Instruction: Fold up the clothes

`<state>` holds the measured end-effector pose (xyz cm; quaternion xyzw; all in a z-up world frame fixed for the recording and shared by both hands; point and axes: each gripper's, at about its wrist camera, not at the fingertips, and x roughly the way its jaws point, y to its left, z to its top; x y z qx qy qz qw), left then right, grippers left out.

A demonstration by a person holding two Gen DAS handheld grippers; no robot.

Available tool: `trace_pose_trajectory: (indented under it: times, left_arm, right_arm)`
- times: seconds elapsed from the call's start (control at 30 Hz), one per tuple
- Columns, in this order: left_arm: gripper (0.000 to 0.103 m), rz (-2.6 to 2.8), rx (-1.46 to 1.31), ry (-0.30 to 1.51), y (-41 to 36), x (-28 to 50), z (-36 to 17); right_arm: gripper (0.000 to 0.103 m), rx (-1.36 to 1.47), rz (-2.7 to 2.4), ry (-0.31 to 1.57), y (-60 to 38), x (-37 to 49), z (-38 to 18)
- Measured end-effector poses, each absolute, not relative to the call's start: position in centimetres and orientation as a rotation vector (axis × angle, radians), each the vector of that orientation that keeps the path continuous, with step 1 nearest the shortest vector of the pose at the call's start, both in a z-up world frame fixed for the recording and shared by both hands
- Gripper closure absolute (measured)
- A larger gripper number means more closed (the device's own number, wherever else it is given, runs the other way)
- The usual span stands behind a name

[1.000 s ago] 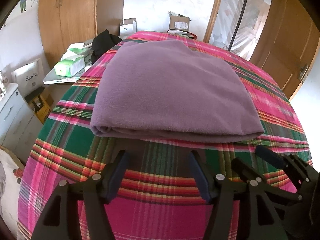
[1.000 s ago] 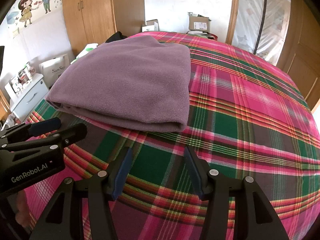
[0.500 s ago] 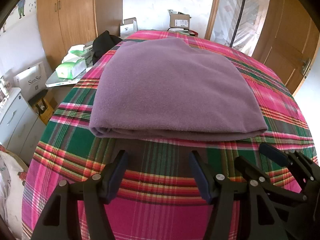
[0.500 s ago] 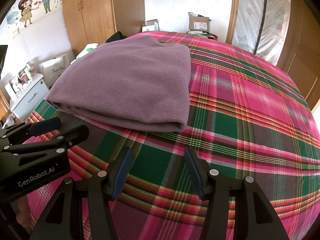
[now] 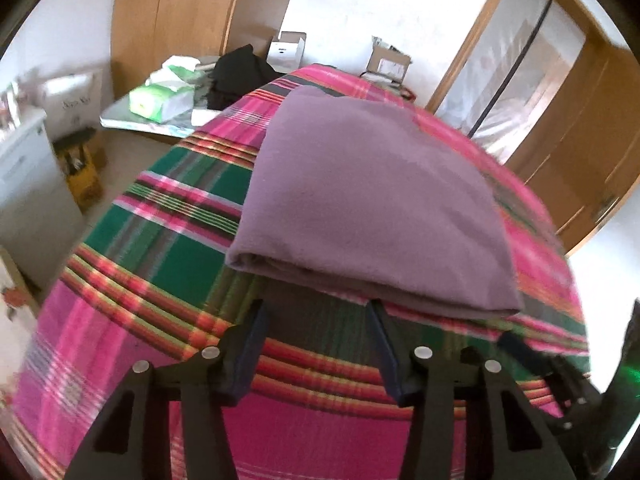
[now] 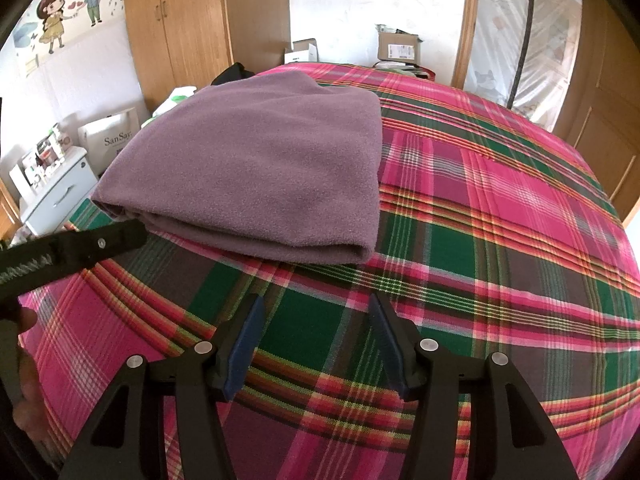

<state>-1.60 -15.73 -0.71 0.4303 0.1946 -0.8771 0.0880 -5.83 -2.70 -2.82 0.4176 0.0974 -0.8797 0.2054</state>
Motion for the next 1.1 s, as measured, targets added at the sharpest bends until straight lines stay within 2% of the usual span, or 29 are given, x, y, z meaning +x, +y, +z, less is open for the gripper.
trace_pose_trajectory:
  times: [0.3, 0.43, 1.1]
  left_arm:
    - [0.052, -2.581, 1.285, 0.348, -14.2, -2.2, -1.0]
    - [0.048, -2.573, 1.298, 0.224, -13.4, -2.9, -1.3]
    - [0.044, -2.571, 1.287, 0.203, -12.9, -3.1, -1.3]
  right_arm:
    - [0.046, 1.164, -2.452, 0.272, -2.7, -5.8, -2.8]
    - [0.046, 1.164, -2.451, 0.272, -2.6, -5.9, -2.8]
    - [0.045, 1.164, -2.452, 0.271, -2.7, -5.9, -2.8]
